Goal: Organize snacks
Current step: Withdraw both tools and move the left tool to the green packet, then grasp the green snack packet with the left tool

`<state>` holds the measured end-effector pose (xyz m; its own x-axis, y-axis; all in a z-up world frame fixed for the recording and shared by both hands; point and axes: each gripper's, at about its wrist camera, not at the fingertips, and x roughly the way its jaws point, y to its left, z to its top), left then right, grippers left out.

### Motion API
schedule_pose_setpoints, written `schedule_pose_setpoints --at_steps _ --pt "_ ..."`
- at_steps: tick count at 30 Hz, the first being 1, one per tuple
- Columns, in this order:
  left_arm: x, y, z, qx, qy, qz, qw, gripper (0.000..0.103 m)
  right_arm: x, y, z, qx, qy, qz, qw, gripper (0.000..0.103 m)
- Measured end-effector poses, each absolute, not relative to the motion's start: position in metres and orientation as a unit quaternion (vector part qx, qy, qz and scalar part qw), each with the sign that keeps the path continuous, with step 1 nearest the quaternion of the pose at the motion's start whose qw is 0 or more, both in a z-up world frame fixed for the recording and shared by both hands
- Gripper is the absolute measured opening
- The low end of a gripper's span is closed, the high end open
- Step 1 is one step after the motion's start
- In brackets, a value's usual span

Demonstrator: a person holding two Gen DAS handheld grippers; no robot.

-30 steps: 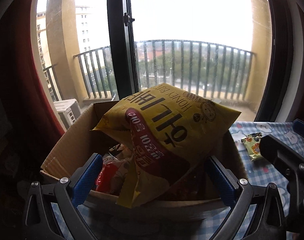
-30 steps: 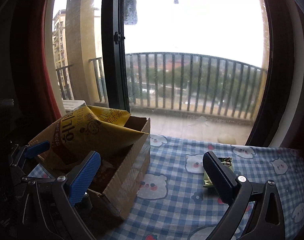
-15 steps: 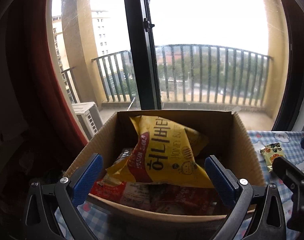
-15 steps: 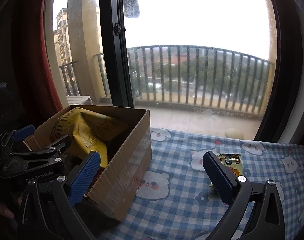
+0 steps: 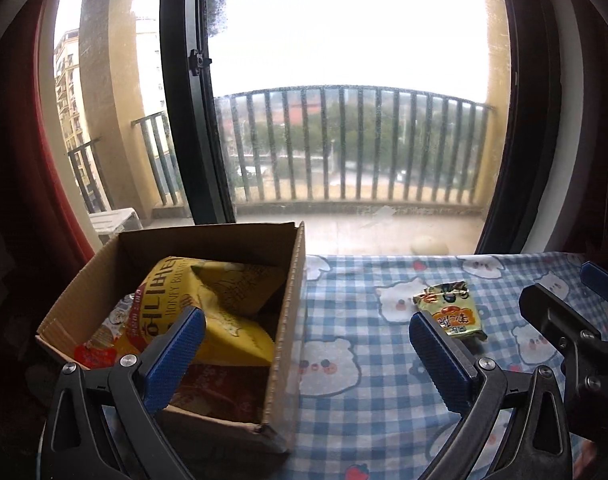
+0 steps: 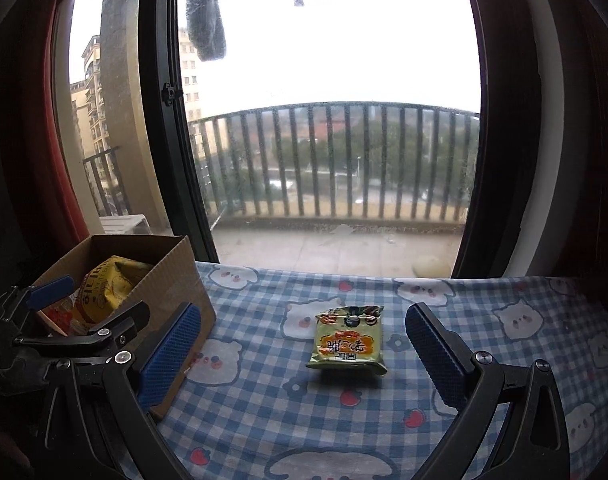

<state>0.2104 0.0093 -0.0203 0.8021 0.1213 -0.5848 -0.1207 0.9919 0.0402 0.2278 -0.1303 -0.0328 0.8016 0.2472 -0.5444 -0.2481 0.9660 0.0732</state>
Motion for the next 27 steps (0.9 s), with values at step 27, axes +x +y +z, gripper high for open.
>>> schedule_pose_setpoints --at_steps 27 --pt "0.348 -0.136 -0.148 -0.016 0.440 0.011 0.898 0.102 0.321 -0.281 -0.136 0.051 0.383 0.047 0.921 0.103"
